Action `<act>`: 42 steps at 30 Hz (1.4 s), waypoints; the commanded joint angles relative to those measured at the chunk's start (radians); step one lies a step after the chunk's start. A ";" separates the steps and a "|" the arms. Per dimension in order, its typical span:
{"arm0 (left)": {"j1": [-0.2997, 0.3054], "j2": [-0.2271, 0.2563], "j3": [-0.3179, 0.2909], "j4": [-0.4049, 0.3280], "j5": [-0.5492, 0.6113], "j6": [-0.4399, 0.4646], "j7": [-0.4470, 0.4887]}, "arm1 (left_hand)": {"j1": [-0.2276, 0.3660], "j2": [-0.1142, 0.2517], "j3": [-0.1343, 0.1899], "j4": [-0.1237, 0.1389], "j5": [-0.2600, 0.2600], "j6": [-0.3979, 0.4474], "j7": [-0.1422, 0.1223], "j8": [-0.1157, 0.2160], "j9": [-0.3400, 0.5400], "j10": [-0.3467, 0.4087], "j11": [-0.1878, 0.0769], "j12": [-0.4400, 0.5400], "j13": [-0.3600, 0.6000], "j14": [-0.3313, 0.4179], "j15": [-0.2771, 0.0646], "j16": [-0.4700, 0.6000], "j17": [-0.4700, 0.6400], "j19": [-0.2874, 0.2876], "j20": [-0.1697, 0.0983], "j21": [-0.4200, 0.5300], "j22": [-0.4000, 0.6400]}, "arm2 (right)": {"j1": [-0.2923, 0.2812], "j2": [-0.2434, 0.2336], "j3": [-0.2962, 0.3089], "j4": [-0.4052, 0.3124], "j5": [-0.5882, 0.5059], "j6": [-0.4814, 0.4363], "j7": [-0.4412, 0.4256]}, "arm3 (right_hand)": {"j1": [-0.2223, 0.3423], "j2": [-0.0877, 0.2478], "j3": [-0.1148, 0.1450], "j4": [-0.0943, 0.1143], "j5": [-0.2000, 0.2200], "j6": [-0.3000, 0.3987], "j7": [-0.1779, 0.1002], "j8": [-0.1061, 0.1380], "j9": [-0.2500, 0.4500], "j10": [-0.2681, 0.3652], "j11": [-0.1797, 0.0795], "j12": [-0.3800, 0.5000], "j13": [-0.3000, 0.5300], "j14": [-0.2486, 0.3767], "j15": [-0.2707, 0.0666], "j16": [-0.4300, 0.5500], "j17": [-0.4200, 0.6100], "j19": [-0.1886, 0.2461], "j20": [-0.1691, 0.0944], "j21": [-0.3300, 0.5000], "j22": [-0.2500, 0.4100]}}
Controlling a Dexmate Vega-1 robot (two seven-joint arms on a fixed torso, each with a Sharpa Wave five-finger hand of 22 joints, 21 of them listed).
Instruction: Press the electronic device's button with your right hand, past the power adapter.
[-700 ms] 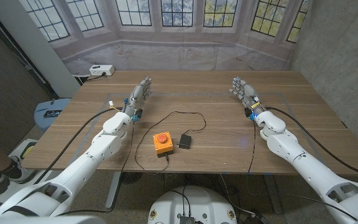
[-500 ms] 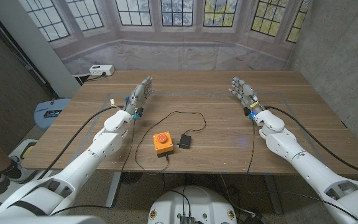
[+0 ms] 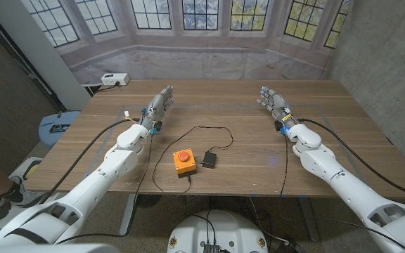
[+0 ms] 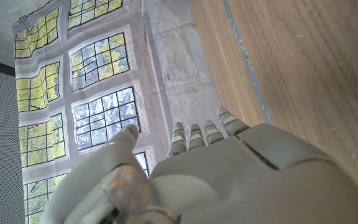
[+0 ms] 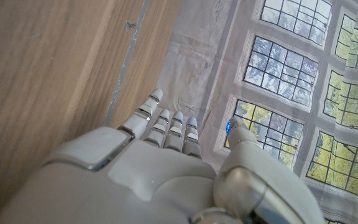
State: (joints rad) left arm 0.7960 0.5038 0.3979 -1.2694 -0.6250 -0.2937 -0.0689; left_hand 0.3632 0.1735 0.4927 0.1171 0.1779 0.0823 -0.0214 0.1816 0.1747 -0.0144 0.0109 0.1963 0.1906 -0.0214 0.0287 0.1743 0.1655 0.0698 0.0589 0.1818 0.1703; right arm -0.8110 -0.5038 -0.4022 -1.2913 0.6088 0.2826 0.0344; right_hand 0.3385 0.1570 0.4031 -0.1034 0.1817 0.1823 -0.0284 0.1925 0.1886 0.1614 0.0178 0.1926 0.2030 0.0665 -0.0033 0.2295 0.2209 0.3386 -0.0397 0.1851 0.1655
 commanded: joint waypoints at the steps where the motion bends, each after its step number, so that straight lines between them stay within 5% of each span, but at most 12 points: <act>1: 0.038 0.019 -0.009 -0.052 -0.001 0.004 0.021 | 0.010 -0.004 0.007 -0.007 0.004 0.007 0.001 0.005 0.003 0.003 0.002 0.006 0.001 0.004 0.005 0.004 0.003 0.008 0.002 0.009 0.004 | -0.022 -0.033 -0.007 -0.069 -0.027 -0.023 -0.021 | 0.015 0.001 0.004 -0.007 0.006 0.010 0.004 0.006 0.003 -0.003 0.005 0.001 0.001 0.000 0.006 -0.003 0.001 -0.007 -0.007 0.002 0.005; 42: 0.036 -0.001 -0.012 -0.023 0.000 -0.022 0.030 | 0.009 -0.010 0.018 -0.023 0.001 0.006 0.002 0.001 0.003 0.004 0.004 0.006 -0.002 0.002 0.009 0.002 0.003 0.004 0.002 0.010 0.004 | -0.039 -0.174 -0.048 -0.310 -0.233 -0.097 -0.065 | 0.035 -0.005 0.007 -0.027 0.009 0.025 0.006 0.008 0.002 -0.004 0.002 0.007 0.001 -0.008 -0.012 -0.011 -0.006 -0.026 -0.010 0.001 0.005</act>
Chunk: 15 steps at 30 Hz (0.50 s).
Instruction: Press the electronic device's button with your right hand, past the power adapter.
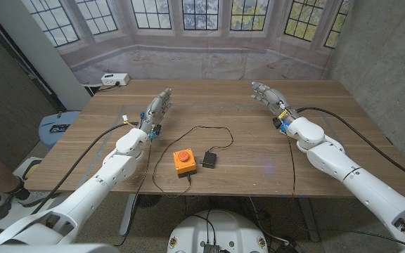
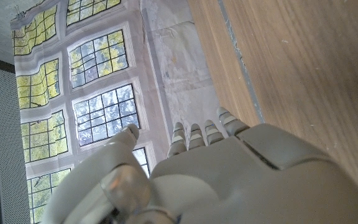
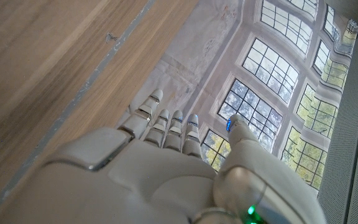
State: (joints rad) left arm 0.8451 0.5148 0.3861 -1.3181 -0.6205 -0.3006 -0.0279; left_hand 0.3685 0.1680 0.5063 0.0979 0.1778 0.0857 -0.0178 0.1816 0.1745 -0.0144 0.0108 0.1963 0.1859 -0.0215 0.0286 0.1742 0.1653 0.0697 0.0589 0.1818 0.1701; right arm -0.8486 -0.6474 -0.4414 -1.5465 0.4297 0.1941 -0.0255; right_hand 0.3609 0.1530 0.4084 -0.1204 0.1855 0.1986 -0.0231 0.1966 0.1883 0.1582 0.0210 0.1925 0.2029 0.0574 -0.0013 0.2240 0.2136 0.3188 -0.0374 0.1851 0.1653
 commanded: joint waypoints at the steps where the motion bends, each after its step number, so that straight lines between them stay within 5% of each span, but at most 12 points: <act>1: -0.014 -0.014 -0.001 0.027 -0.005 -0.017 -0.011 | 0.004 -0.004 0.005 -0.004 0.001 0.002 -0.002 0.001 0.003 0.003 0.004 0.006 0.003 0.002 0.009 0.002 0.003 0.004 0.003 0.010 0.004 | -0.003 -0.036 -0.010 -0.064 -0.063 -0.011 -0.006 | 0.014 -0.001 0.001 -0.011 0.006 0.010 0.001 0.005 0.003 0.003 -0.001 0.009 0.001 0.001 -0.015 -0.005 0.001 -0.006 -0.012 0.002 0.005; 15: -0.019 -0.016 0.001 0.039 -0.004 -0.025 -0.020 | 0.001 -0.005 0.008 -0.008 0.000 0.000 -0.004 0.001 0.003 0.003 0.002 0.006 0.002 0.003 0.010 0.002 0.004 0.004 0.004 0.011 0.005 | -0.045 -0.106 -0.006 -0.203 -0.178 -0.066 -0.057 | 0.027 -0.004 0.004 -0.022 0.007 0.032 -0.005 0.011 0.003 0.024 -0.010 0.017 0.001 0.011 -0.030 -0.004 -0.003 -0.009 -0.019 0.003 0.005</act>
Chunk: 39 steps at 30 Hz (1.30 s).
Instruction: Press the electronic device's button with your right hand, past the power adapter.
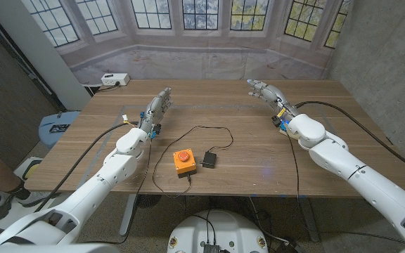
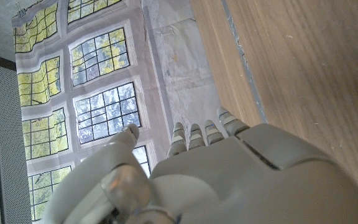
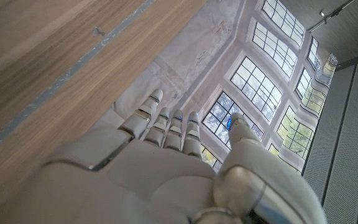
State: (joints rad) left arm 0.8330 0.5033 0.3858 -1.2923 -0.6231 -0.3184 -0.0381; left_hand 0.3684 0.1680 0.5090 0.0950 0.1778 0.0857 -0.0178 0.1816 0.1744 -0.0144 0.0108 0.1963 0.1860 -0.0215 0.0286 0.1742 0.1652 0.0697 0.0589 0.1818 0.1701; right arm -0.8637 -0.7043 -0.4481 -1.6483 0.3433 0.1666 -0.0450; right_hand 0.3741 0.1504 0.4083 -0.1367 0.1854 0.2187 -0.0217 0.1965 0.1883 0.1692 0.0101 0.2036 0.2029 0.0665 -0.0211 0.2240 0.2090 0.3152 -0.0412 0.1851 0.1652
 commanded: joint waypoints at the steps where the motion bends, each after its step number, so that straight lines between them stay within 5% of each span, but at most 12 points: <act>1: -0.007 -0.004 0.001 0.013 -0.002 -0.007 -0.011 | 0.000 -0.005 0.005 -0.005 0.000 0.000 -0.004 0.001 0.004 0.002 0.001 0.005 0.002 0.003 0.010 0.003 0.004 0.004 0.004 0.011 0.005 | -0.034 -0.051 0.001 -0.108 -0.098 -0.041 -0.042 | 0.014 -0.002 0.004 -0.006 0.007 0.012 -0.007 0.011 0.003 0.013 0.001 0.005 0.001 0.003 -0.010 -0.004 0.001 -0.006 -0.016 0.002 0.005; 39: 0.033 0.022 -0.014 -0.022 -0.003 -0.015 0.000 | 0.002 -0.003 0.018 -0.020 0.000 -0.004 -0.005 0.000 0.004 0.001 0.003 0.005 0.001 0.002 0.010 0.002 0.003 0.002 0.004 0.011 0.004 | -0.074 -0.107 -0.030 -0.271 -0.398 -0.090 -0.085 | 0.041 -0.003 0.007 -0.020 0.011 0.071 -0.015 0.021 0.002 0.071 -0.021 0.019 -0.001 0.043 -0.026 0.004 -0.006 0.002 -0.016 0.007 0.004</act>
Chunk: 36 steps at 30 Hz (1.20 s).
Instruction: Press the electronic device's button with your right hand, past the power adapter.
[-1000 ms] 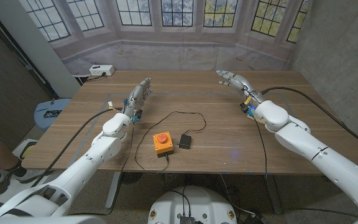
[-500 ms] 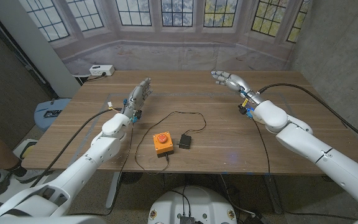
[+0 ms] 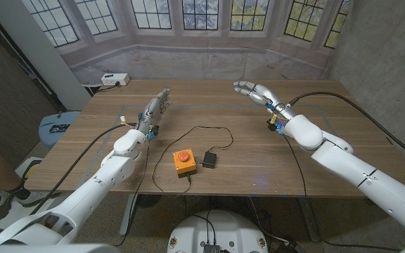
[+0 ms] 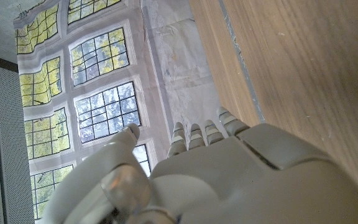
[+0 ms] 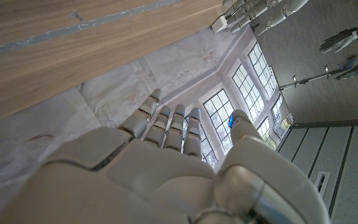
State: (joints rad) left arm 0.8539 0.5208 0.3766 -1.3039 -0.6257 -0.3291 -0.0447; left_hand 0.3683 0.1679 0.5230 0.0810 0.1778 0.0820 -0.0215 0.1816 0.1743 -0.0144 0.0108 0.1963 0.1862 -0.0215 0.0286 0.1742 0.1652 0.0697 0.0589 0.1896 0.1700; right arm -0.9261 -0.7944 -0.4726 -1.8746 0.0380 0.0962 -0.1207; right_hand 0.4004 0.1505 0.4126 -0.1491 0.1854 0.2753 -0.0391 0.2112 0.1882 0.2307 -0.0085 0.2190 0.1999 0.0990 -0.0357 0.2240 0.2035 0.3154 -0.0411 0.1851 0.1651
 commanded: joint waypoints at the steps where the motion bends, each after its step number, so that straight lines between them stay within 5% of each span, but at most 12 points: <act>1: 0.013 0.004 -0.004 -0.011 0.000 -0.004 0.008 | 0.002 -0.003 0.004 -0.006 0.000 0.000 -0.001 0.000 0.004 0.001 0.004 0.005 0.001 0.002 0.011 0.002 0.003 0.002 0.004 0.003 0.005 | -0.013 -0.019 -0.005 -0.049 -0.098 -0.022 -0.008 | 0.016 -0.003 0.003 -0.008 0.011 0.014 0.002 0.006 0.003 0.009 -0.005 0.003 0.002 0.011 -0.011 0.005 0.000 0.002 -0.016 0.007 0.004; 22: 0.013 0.002 0.001 -0.017 0.008 -0.005 0.012 | 0.003 -0.002 0.011 -0.014 -0.001 -0.001 0.000 0.000 0.004 0.000 0.003 0.005 0.001 0.002 0.010 0.002 0.003 0.002 0.004 0.004 0.005 | -0.048 -0.069 0.009 -0.139 -0.167 -0.077 0.031 | 0.021 -0.013 -0.004 -0.008 0.009 0.018 -0.030 0.000 0.002 0.017 -0.057 -0.003 0.000 0.007 -0.009 0.000 -0.001 -0.022 -0.010 -0.001 0.004; 36: 0.004 -0.001 0.002 -0.002 0.007 -0.020 -0.008 | 0.003 -0.003 0.014 -0.019 -0.002 -0.003 -0.002 0.000 0.004 0.001 0.003 0.005 0.001 0.002 0.010 0.001 0.002 0.002 0.003 0.004 0.005 | -0.075 -0.107 0.007 -0.229 -0.214 -0.140 0.070 | 0.019 -0.016 -0.012 -0.003 0.007 0.057 -0.076 0.005 0.001 0.044 -0.130 -0.005 -0.002 0.009 0.005 0.000 0.000 -0.041 0.005 -0.002 0.004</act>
State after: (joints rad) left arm 0.8640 0.5220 0.3769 -1.3162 -0.6187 -0.3394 -0.0389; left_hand 0.3683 0.1679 0.5353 0.0688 0.1778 0.0820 -0.0214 0.1816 0.1743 -0.0144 0.0108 0.1963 0.1863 -0.0215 0.0286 0.1742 0.1651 0.0697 0.0589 0.1896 0.1699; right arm -0.9798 -0.8727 -0.4663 -2.0326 -0.1349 0.0120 -0.0770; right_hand 0.4175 0.1412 0.4040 -0.1516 0.1924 0.3251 -0.1079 0.2111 0.1878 0.2712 -0.1279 0.2144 0.1949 0.1041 -0.0409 0.2240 0.2000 0.2793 -0.0412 0.1851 0.1651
